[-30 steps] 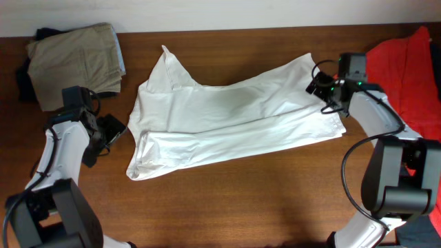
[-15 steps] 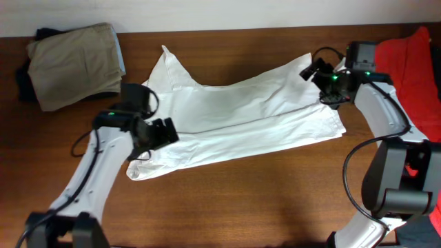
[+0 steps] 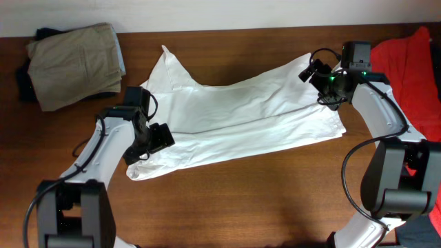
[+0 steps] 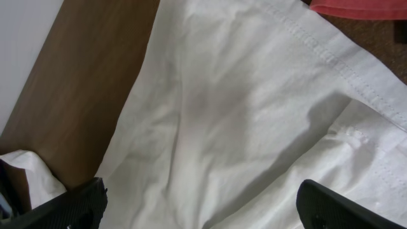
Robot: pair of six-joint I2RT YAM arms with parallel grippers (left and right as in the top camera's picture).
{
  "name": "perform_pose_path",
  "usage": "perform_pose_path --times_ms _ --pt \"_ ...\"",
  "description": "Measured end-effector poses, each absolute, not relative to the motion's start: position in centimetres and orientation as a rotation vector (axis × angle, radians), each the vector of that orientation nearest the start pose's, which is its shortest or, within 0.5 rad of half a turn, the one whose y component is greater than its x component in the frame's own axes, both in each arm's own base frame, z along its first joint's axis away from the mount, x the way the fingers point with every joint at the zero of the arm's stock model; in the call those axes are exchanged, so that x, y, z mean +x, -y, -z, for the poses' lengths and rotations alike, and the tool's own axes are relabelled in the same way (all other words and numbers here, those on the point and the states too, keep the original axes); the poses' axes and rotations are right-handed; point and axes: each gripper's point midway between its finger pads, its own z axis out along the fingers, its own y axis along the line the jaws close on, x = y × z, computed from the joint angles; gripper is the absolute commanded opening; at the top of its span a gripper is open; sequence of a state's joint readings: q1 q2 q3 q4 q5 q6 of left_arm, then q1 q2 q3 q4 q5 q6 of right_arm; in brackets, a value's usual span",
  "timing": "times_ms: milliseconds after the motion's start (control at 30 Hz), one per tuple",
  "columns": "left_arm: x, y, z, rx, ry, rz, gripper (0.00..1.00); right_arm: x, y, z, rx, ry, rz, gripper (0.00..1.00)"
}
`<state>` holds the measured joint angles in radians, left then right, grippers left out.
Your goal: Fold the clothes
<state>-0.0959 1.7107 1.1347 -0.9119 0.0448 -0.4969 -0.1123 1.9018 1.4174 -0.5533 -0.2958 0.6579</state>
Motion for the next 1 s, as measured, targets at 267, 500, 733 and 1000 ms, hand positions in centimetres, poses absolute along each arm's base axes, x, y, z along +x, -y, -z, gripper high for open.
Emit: perform_pose_path --times_ms 267,500,733,1000 --pt "31.6 3.8 -3.3 -0.598 -3.032 0.095 0.73 47.4 0.4 -9.7 0.897 -2.496 -0.570 0.99" --pt "30.6 3.7 -2.3 -0.598 -3.058 0.084 0.56 47.4 0.4 -9.6 0.899 -2.499 -0.570 0.99" --pt "30.5 3.7 -2.1 -0.600 -3.061 0.083 0.31 47.4 0.4 -9.6 0.899 -2.499 -0.570 0.99" --pt "31.0 3.6 -2.1 -0.588 -3.045 0.078 0.00 47.4 0.4 -9.6 0.901 -2.498 -0.565 0.99"
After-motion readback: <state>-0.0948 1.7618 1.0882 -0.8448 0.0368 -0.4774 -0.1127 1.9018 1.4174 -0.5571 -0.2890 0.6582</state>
